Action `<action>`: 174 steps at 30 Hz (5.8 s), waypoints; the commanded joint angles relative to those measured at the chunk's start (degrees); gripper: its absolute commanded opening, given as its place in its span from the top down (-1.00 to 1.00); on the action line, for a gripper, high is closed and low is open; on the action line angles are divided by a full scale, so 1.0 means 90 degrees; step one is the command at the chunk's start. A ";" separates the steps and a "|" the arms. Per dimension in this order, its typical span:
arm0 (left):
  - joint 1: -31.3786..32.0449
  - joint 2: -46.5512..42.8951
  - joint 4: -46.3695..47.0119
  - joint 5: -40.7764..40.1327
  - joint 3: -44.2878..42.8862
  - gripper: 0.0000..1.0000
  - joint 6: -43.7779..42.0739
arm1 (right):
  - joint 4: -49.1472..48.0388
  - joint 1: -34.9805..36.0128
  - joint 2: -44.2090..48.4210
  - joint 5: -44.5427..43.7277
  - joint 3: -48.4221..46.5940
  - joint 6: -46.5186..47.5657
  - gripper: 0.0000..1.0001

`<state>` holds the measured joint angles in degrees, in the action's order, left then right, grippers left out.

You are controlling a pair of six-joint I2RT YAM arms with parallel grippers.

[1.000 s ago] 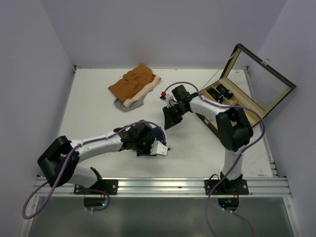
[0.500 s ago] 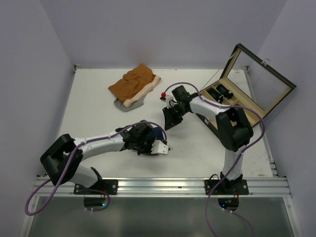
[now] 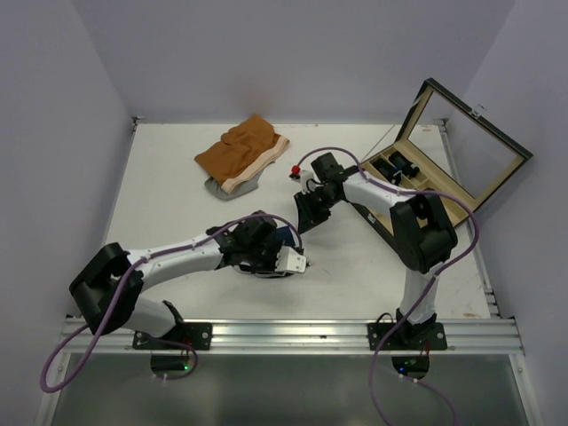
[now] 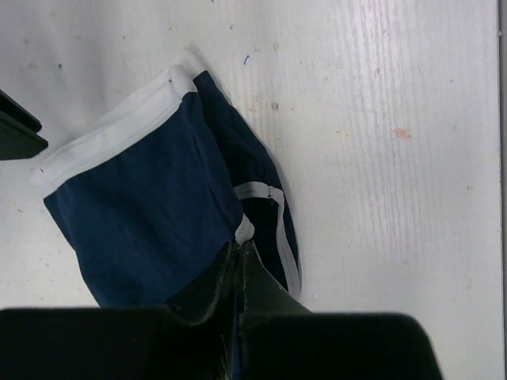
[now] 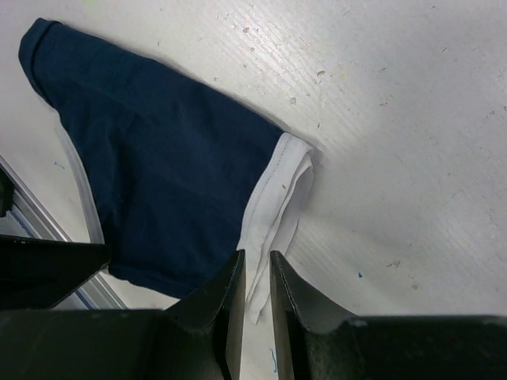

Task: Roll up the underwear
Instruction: Fold the underwear

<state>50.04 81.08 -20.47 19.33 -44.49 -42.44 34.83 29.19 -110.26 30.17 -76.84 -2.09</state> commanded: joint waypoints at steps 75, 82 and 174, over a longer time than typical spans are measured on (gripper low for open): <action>-0.0317 -0.1518 -0.0558 0.0528 0.0694 0.21 -0.0382 | -0.1174 0.0652 0.1294 0.1969 0.1125 -0.0920 0.54; 0.0387 -0.1587 -0.0119 -0.0106 0.1320 0.18 -0.0607 | -0.1555 0.1043 0.0505 0.2146 0.1067 -0.1155 0.60; 0.0358 0.0923 -0.2834 -0.0458 -0.2029 1.00 -0.1525 | -0.0188 0.1327 -0.0796 0.0925 -0.0017 0.0701 0.69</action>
<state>53.71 88.97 -45.93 16.60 -60.31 -54.50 34.04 40.60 -119.55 40.25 -78.35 2.55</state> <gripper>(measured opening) 0.013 0.156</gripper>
